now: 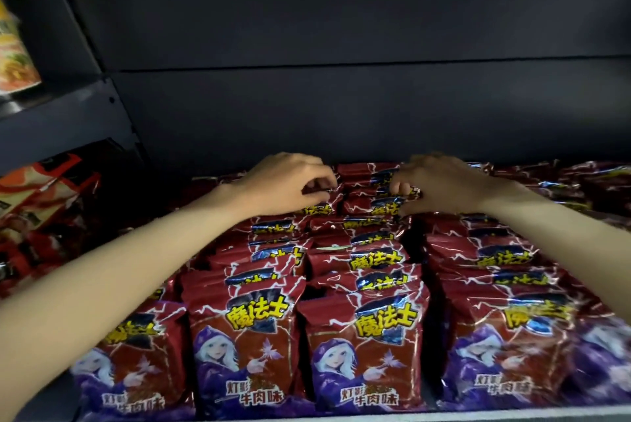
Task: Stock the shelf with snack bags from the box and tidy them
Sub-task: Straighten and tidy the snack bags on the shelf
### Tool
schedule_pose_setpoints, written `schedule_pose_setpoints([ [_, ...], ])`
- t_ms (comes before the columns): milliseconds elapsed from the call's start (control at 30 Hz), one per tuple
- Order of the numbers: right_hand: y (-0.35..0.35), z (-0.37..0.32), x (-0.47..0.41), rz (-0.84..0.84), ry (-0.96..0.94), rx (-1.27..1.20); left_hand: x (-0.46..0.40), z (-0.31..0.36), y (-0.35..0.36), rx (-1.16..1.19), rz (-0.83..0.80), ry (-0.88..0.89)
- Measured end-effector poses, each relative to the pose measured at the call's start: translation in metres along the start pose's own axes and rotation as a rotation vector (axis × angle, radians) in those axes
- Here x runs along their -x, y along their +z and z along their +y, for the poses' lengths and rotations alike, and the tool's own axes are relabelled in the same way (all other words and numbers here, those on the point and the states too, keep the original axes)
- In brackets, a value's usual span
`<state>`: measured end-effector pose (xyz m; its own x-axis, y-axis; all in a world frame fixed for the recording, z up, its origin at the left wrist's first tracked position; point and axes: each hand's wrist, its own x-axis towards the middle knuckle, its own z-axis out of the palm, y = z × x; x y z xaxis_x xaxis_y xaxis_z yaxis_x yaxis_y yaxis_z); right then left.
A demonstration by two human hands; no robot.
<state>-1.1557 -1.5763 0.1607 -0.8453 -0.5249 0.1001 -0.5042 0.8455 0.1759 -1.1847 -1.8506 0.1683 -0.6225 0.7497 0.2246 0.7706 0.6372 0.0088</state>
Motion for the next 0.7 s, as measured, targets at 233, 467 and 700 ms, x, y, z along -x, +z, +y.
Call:
schedule_pose_setpoints([
  [233, 0.006, 0.003, 0.004, -0.028, 0.055, 0.102, -0.039, 0.021, 0.022, -0.039, -0.128, 0.066],
  [467, 0.007, 0.012, 0.015, -0.018, 0.151, -0.136, -0.048, 0.023, 0.027, -0.125, -0.037, 0.157],
  [700, 0.013, 0.010, 0.013, 0.063, 0.225, -0.081, -0.049, 0.021, 0.033, -0.101, -0.066, 0.121],
])
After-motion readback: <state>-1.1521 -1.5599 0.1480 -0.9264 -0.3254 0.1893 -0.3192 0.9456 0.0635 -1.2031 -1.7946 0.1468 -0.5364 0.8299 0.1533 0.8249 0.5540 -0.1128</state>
